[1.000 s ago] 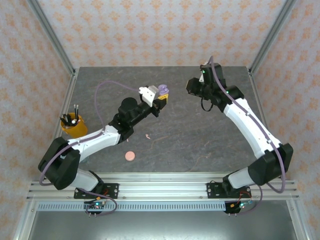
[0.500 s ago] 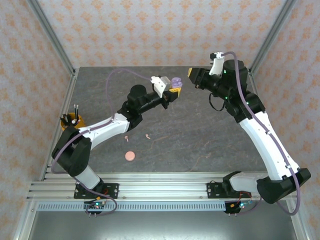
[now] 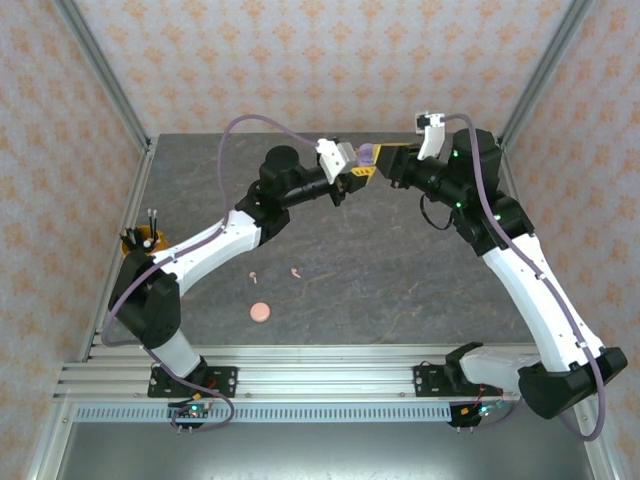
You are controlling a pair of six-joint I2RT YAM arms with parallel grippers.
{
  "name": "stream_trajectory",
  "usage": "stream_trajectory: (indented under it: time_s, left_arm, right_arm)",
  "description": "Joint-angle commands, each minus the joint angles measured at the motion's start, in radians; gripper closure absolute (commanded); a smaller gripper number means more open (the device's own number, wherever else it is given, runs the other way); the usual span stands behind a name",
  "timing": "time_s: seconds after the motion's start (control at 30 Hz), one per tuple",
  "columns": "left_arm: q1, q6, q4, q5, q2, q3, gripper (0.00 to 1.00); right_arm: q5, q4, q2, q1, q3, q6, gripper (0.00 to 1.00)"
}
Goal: Insert the wireless bluetooth earbuds into the charging case
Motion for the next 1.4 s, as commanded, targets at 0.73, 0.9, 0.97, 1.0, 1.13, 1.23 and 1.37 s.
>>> stream_trajectory:
  time_s: [0.73, 0.9, 0.97, 1.0, 1.13, 1.23, 1.37]
  left_arm:
    - [-0.004, 0.021, -0.032, 0.045, 0.02, 0.072, 1.0]
    - [-0.003, 0.017, -0.03, 0.042, 0.01, 0.067, 1.0]
    - [-0.003, 0.017, -0.03, 0.042, 0.007, 0.064, 1.0]
    - [-0.003, 0.017, -0.03, 0.042, 0.006, 0.063, 1.0]
    - [-0.003, 0.011, -0.026, 0.045, 0.0, 0.061, 1.0]
    - [-0.004, 0.01, -0.022, 0.047, -0.002, 0.061, 1.0]
    - [-0.003, 0.006, -0.021, 0.048, -0.006, 0.06, 1.0]
  right_arm:
    - [0.085, 0.027, 0.004, 0.007, -0.038, -0.074, 0.8]
    - [0.083, 0.031, 0.028, 0.007, -0.034, -0.069, 0.8]
    - [0.083, 0.031, 0.035, 0.007, -0.032, -0.069, 0.8]
    - [0.085, 0.034, 0.039, 0.006, -0.033, -0.067, 0.8]
    - [0.098, 0.036, 0.045, 0.006, -0.037, -0.065, 0.8]
    - [0.117, 0.037, 0.049, 0.007, -0.04, -0.065, 0.81]
    - [0.126, 0.036, 0.051, 0.006, -0.04, -0.067, 0.81]
